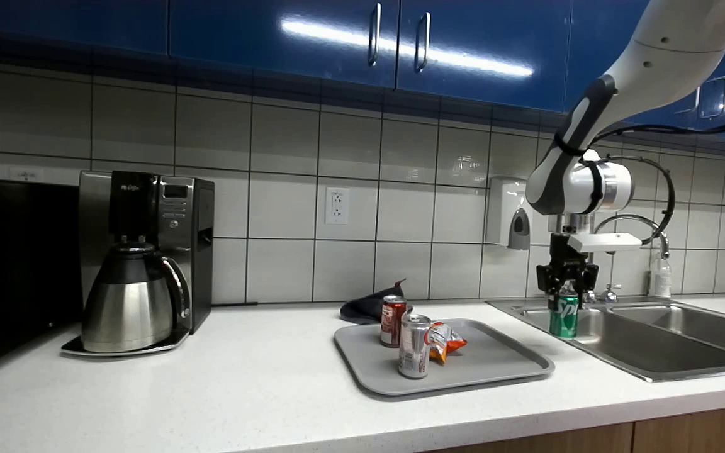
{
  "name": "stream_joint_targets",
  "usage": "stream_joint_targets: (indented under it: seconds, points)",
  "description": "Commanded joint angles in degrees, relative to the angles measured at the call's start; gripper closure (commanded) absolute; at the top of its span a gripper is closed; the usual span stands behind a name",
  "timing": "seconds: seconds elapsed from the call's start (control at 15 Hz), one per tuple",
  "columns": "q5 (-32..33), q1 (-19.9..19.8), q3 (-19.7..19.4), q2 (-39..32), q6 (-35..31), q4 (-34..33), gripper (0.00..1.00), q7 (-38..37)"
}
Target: Remove the cans on the tray
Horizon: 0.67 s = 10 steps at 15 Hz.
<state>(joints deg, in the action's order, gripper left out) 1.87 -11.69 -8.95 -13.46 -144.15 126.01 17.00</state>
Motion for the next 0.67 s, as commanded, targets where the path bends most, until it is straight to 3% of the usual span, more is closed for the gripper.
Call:
stream_joint_targets:
  seconds: [0.0, 0.6]
  points:
    - [0.5, -0.5, 0.2, -0.4, 0.5, -0.3, 0.62, 0.3]
    - [1.7, -0.1, -0.2, -2.8, 0.6, -0.6, 0.62, -1.9]
